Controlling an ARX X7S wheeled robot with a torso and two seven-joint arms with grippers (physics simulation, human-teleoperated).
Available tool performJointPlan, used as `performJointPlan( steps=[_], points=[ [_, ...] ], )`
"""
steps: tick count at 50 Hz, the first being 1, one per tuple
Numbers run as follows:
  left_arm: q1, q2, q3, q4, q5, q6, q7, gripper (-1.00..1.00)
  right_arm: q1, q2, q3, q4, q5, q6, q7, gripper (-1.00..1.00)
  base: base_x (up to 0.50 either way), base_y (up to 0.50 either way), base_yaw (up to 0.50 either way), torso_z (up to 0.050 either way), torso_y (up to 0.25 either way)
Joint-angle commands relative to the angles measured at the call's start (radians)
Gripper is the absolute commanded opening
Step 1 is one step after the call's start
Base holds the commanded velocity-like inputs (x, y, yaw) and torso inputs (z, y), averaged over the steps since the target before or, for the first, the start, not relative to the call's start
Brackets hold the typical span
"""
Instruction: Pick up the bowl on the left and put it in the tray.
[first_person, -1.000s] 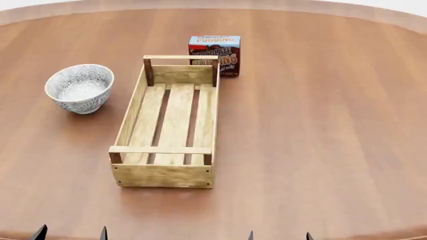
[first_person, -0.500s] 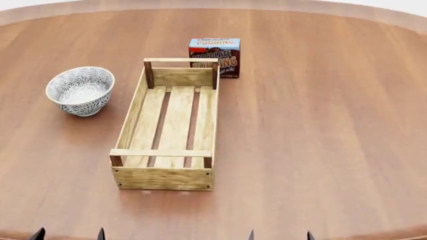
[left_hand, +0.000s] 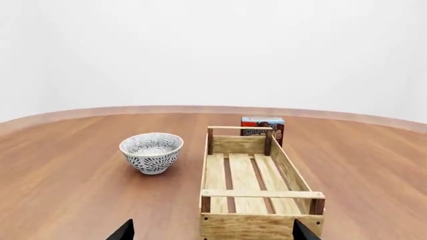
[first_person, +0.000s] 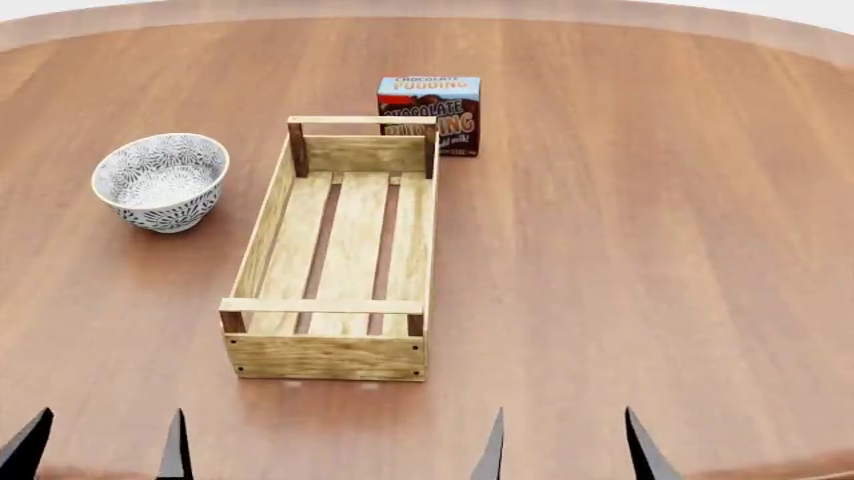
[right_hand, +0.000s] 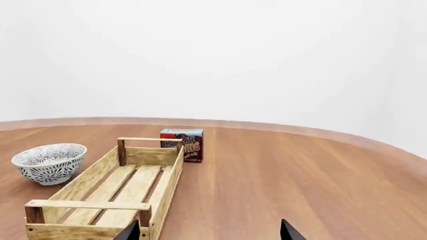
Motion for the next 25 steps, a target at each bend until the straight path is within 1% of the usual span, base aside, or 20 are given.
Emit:
performJointPlan(
  steps=[1, 4, 5, 6, 13, 25],
  points=[
    [0.000, -0.014, -0.038, 0.194, 0.015, -0.098, -0.022, 1.00, -0.002, 0.005, 0.002, -0.185, -0.011, 0.106, -0.007, 1.00, 0.00, 0.00, 0.00, 0.000, 0.000],
    [-0.003, -0.025, -0.050, 0.231, 0.006, -0.128, -0.028, 1.00, 0.000, 0.011, -0.002, -0.225, -0.012, 0.129, -0.001, 1.00, 0.00, 0.00, 0.00, 0.000, 0.000],
    [0.008, -0.025, -0.051, 0.211, 0.011, -0.092, -0.030, 1.00, 0.001, 0.012, -0.004, -0.238, -0.013, 0.139, 0.001, 1.00, 0.00, 0.00, 0.00, 0.000, 0.000],
    [0.010, -0.027, -0.058, 0.215, 0.006, -0.089, -0.030, 1.00, 0.004, 0.014, -0.007, -0.257, -0.013, 0.150, 0.002, 1.00, 0.00, 0.00, 0.00, 0.000, 0.000],
    [0.009, -0.037, -0.056, 0.256, 0.000, -0.107, -0.041, 1.00, 0.009, 0.025, -0.018, -0.313, -0.014, 0.185, 0.011, 1.00, 0.00, 0.00, 0.00, 0.000, 0.000],
    [0.012, -0.050, -0.047, 0.275, -0.007, -0.111, -0.052, 1.00, 0.013, 0.033, -0.022, -0.346, -0.009, 0.191, 0.032, 1.00, 0.00, 0.00, 0.00, 0.000, 0.000]
  ],
)
